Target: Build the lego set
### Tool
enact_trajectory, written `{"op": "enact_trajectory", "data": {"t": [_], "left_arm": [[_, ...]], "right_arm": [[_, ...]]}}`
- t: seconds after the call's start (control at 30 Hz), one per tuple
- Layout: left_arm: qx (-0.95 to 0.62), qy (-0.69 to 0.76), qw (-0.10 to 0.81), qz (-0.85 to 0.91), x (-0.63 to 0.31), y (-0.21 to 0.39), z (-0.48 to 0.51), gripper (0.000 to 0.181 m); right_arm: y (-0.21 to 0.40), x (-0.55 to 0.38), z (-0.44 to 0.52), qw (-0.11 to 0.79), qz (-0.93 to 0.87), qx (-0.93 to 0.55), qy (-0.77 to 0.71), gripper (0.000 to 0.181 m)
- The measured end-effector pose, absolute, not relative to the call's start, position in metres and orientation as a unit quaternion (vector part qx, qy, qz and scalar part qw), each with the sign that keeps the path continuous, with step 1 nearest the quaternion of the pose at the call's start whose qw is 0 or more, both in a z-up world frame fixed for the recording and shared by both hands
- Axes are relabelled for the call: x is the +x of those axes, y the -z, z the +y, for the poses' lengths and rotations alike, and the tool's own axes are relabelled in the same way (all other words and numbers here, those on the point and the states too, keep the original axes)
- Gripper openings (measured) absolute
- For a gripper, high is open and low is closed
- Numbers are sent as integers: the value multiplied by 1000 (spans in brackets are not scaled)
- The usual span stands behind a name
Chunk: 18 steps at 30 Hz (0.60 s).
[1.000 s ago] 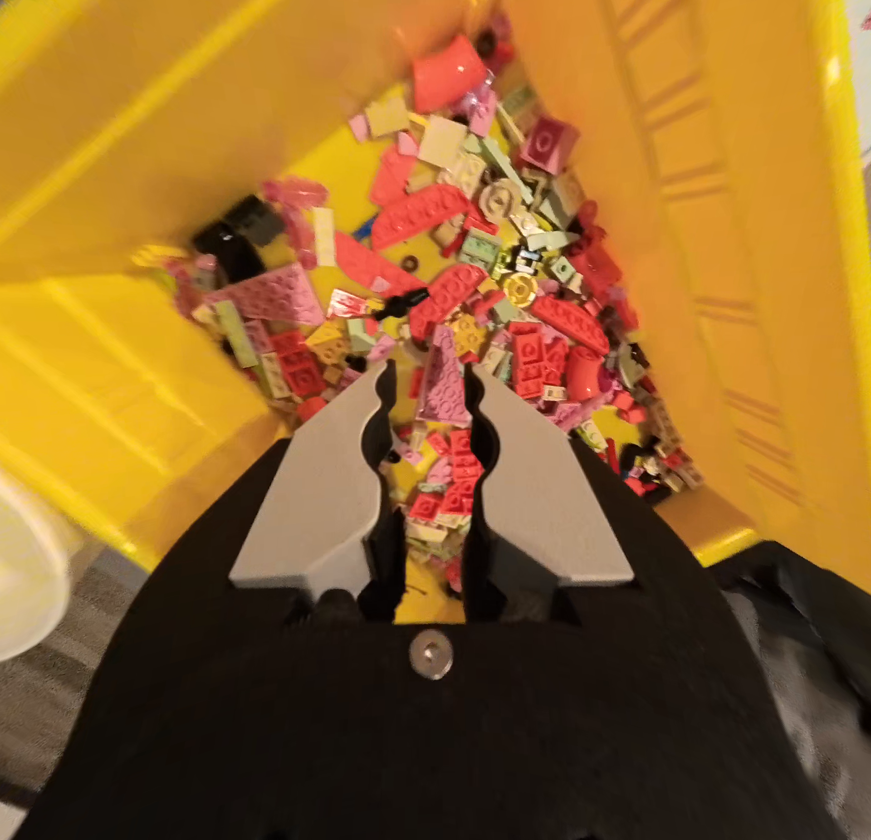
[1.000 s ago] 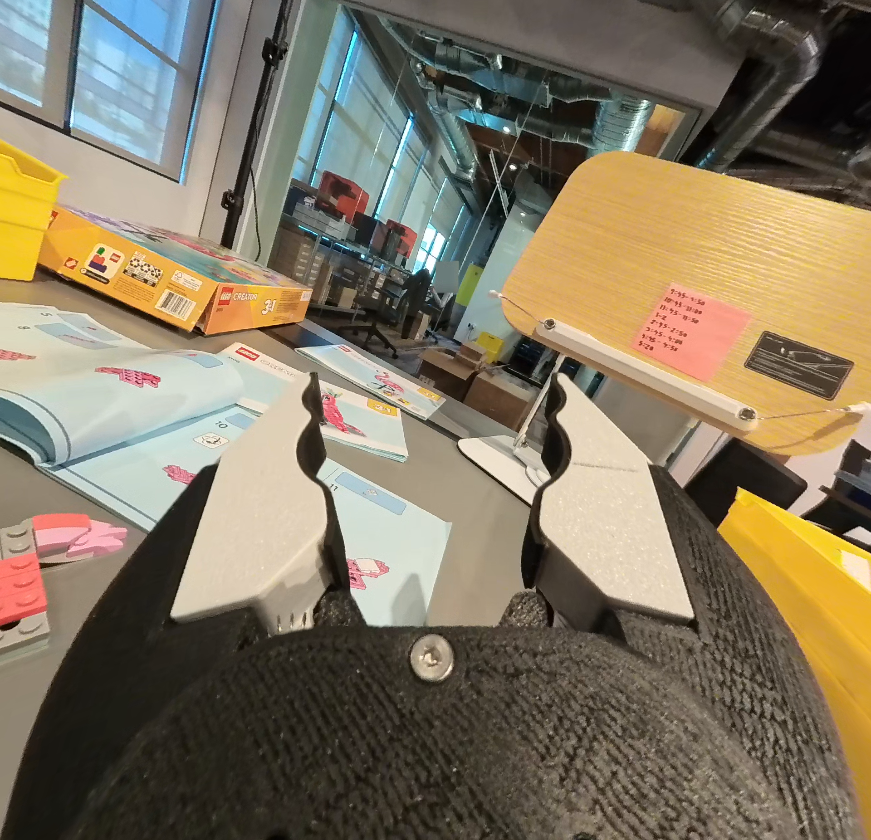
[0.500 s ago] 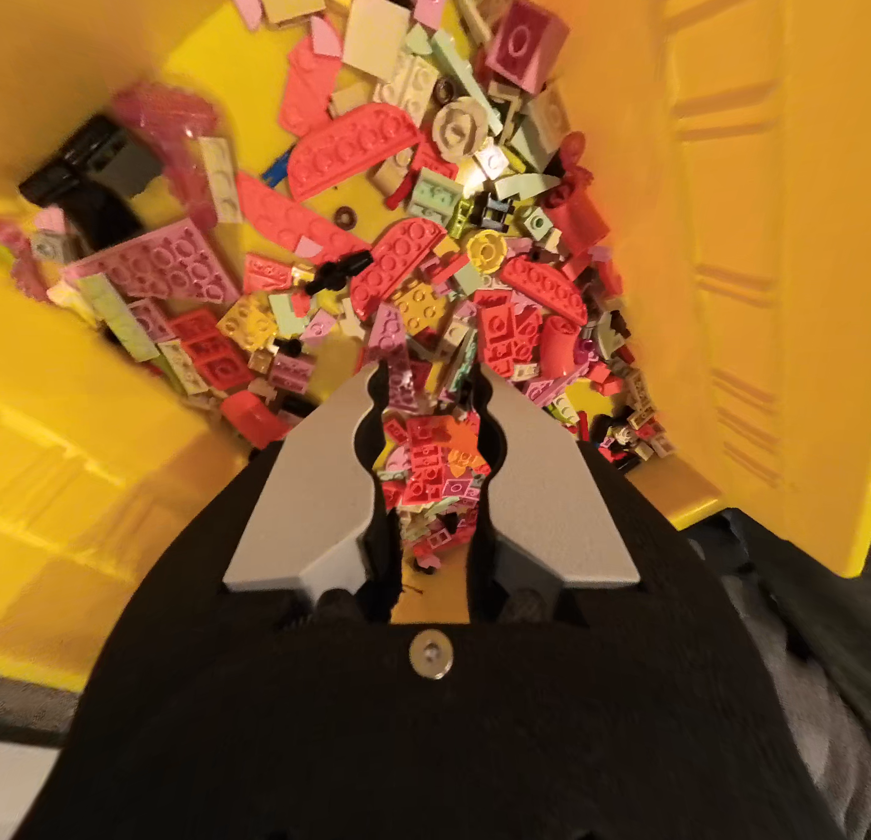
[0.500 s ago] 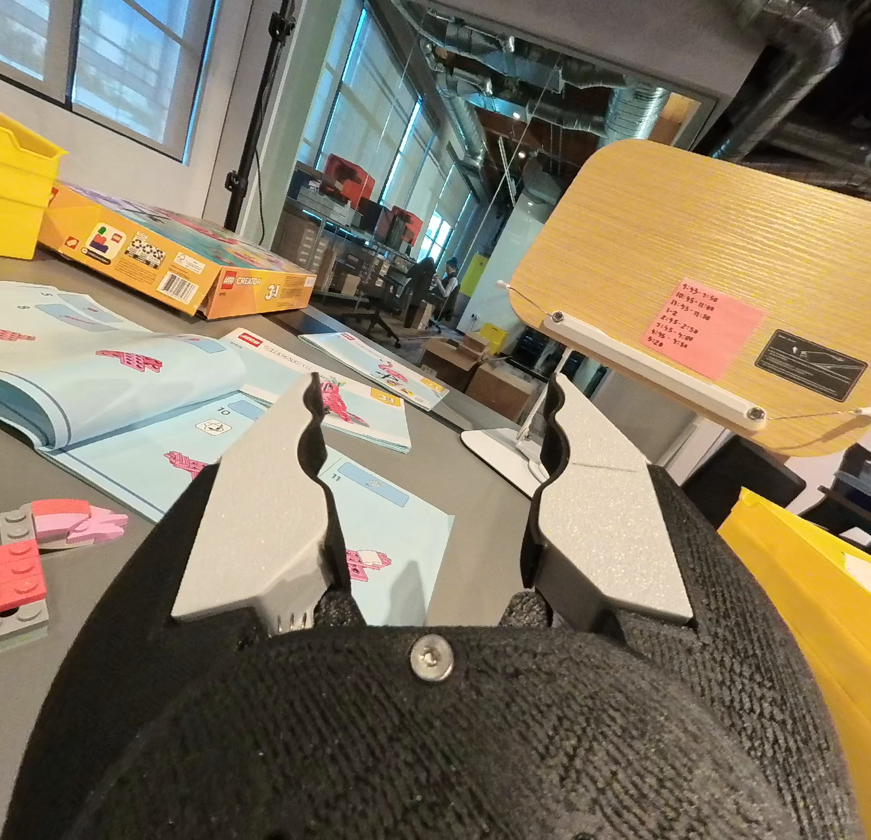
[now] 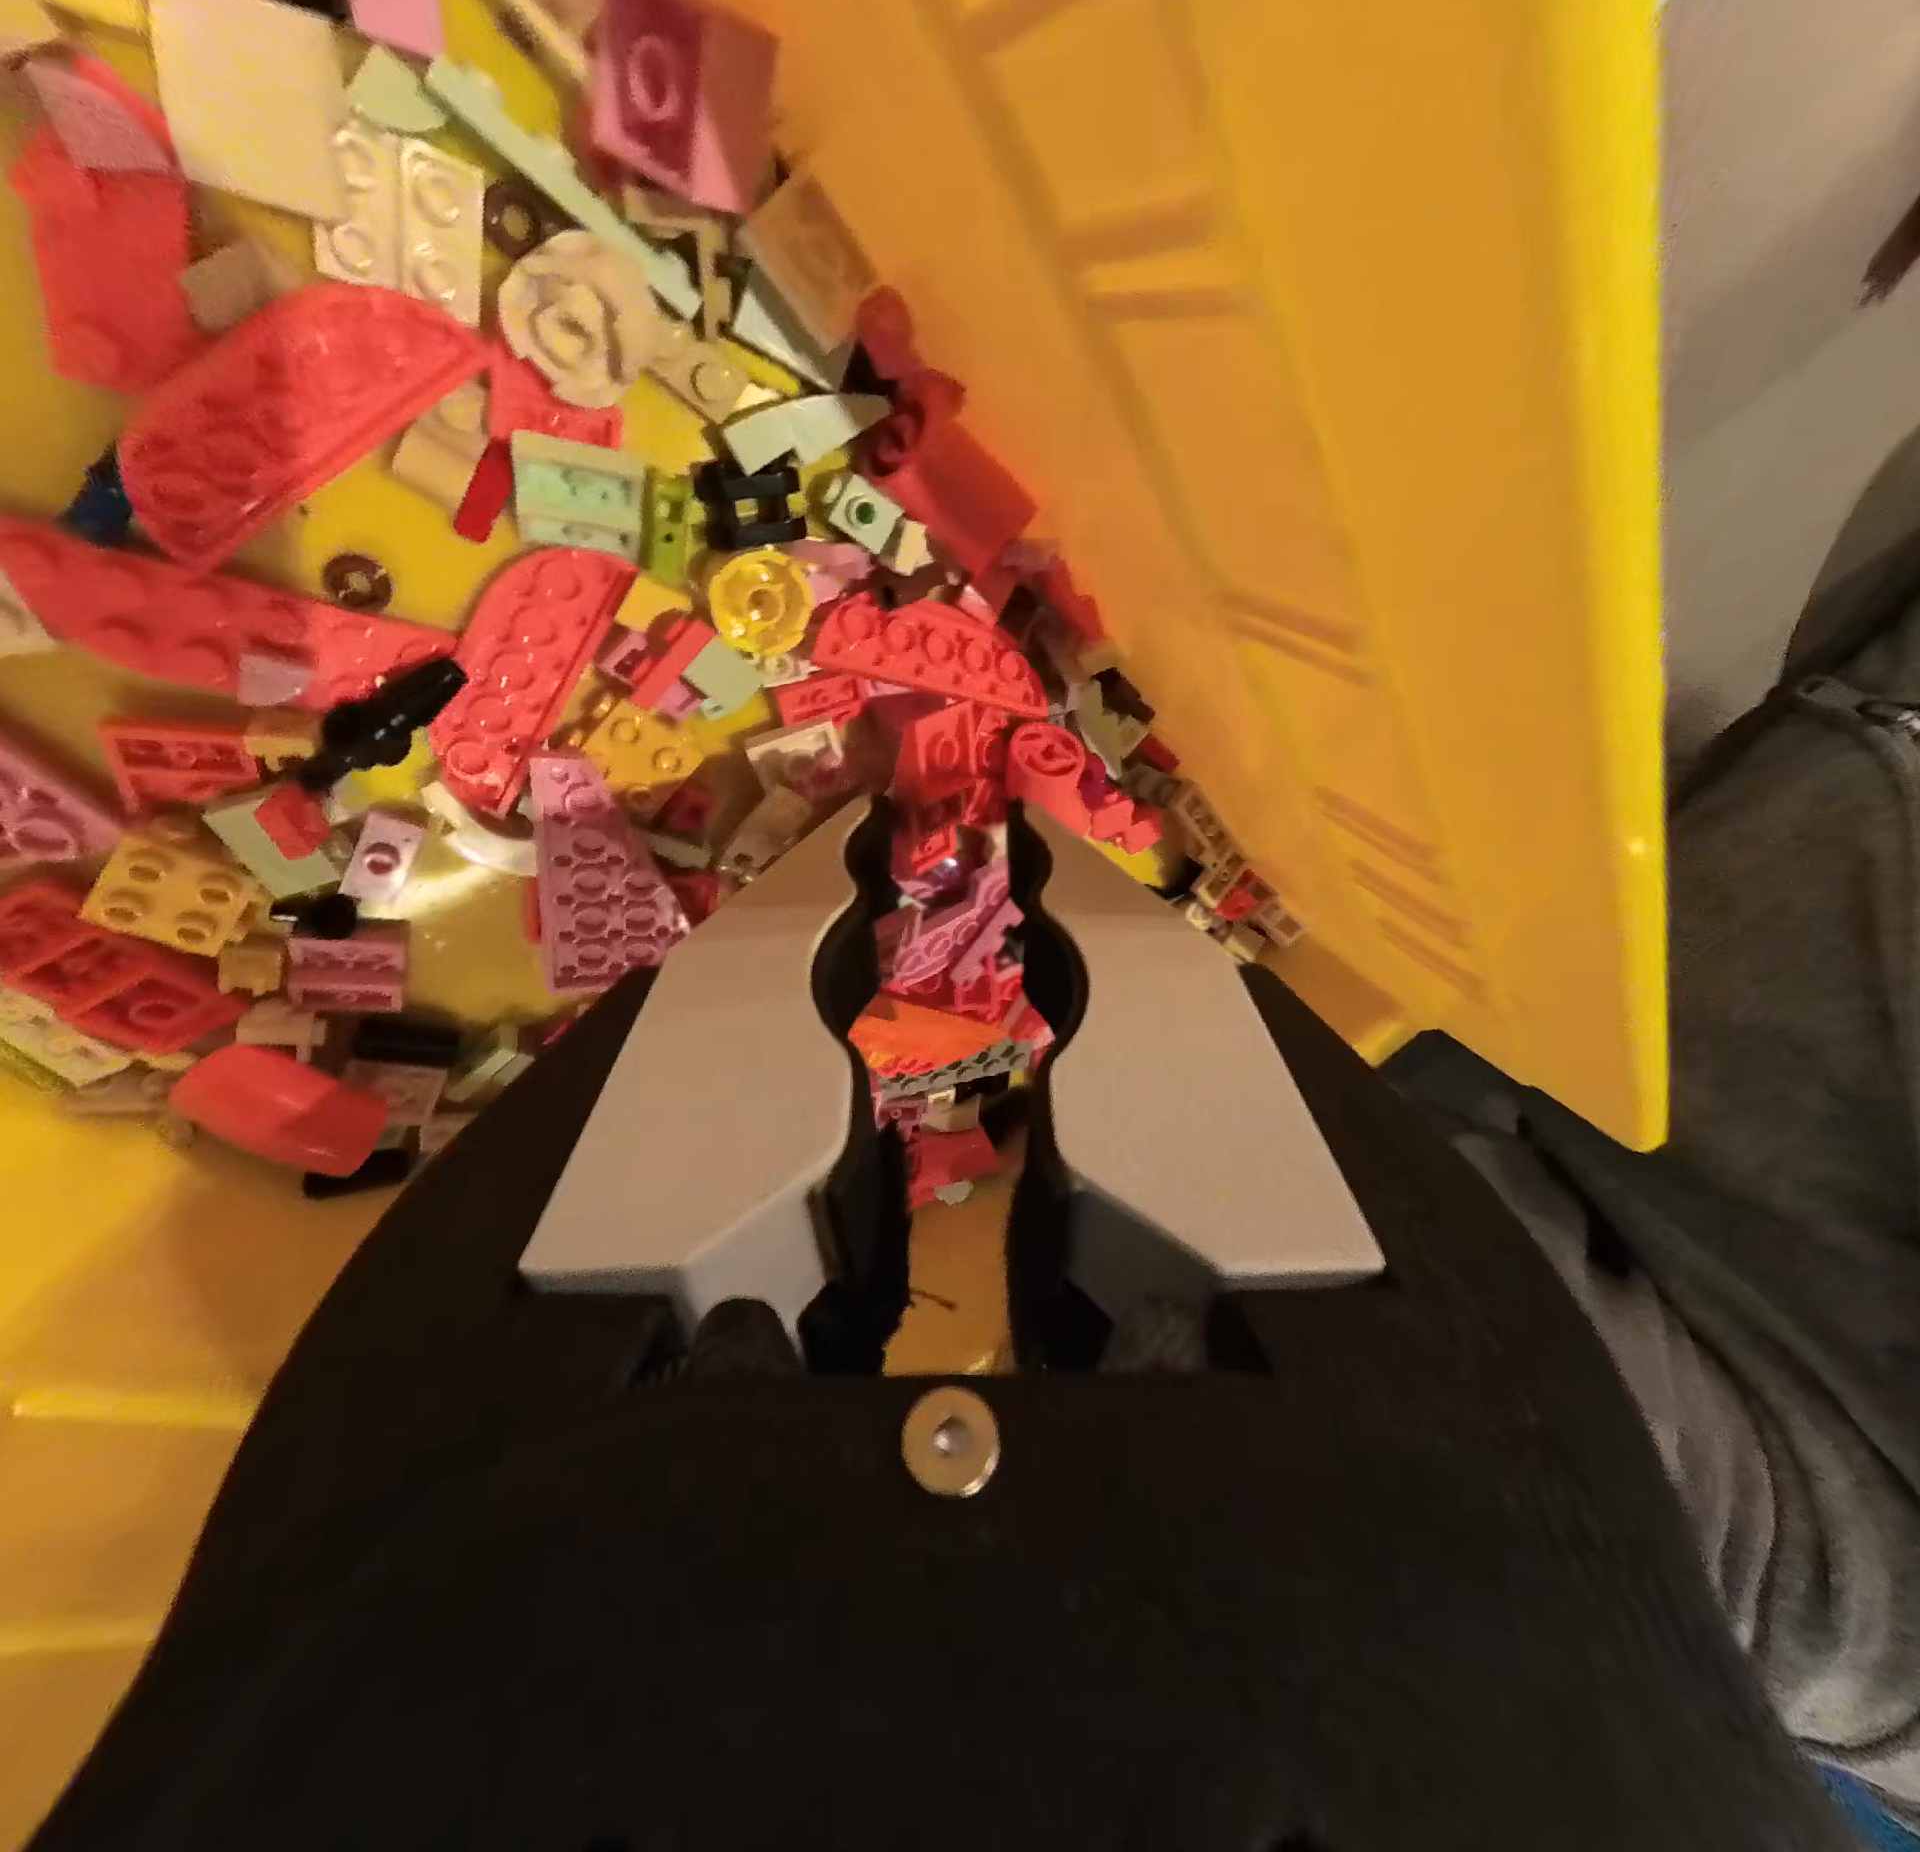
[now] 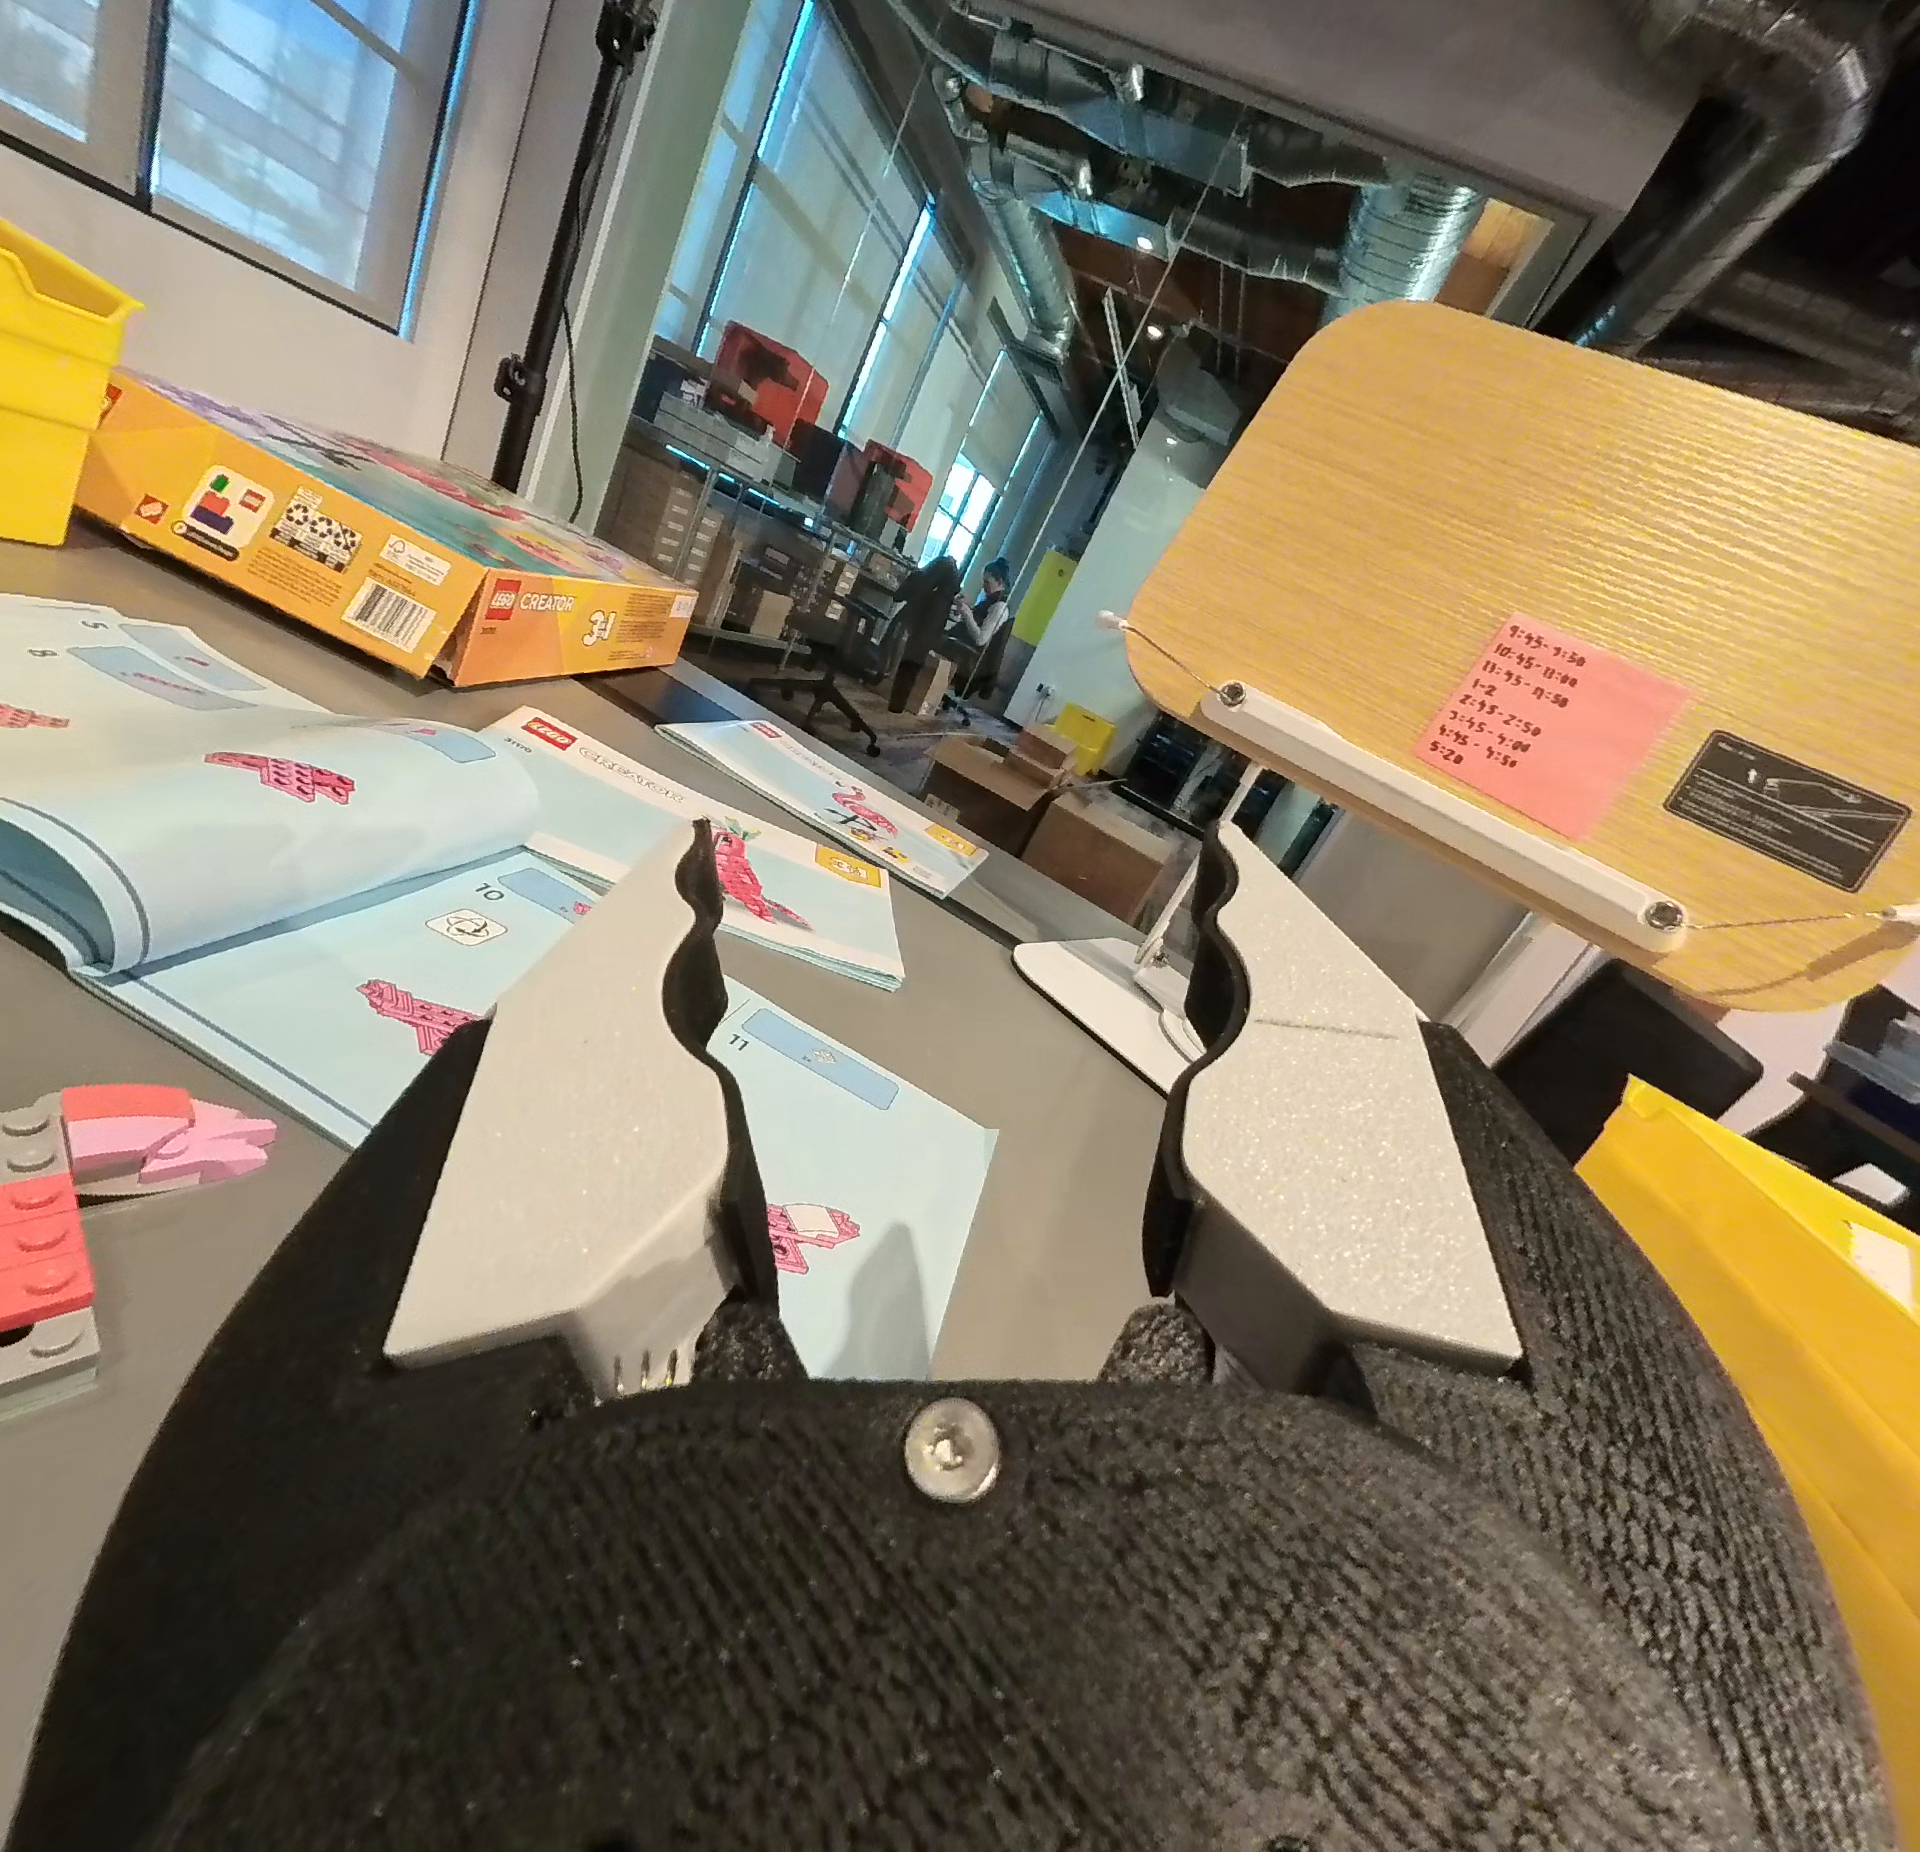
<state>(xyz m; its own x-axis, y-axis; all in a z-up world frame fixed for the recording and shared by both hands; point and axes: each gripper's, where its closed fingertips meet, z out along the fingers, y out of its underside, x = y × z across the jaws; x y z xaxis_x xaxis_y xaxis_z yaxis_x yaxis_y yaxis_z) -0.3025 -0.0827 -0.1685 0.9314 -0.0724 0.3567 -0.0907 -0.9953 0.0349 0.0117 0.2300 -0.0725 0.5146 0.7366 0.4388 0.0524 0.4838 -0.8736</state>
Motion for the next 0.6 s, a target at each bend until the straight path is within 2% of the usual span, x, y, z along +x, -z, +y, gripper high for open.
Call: {"op": "enact_trajectory", "data": {"t": [0.13,0.27,0.3,0.37,0.43,0.6], "left_arm": [[989,-132,-19,-61,-314,160,-71,25],[994,13,-95,-52,-362,140,-52,34],[990,57,-123,-45,-378,132,-46,32],[978,71,-196,-12,-393,116,-29,17],[968,40,-247,20,-396,106,-19,19],[978,18,-205,31,-398,125,-31,22]], "right_arm": [[73,12,230,743,-436,-453,-229,90],[73,12,230,743,-436,-453,-229,90],[73,12,230,743,-437,-453,-229,90],[73,12,230,743,-437,-453,-228,89],[73,12,230,743,-437,-453,-228,89],[73,12,231,743,-438,-453,-227,89]]}}
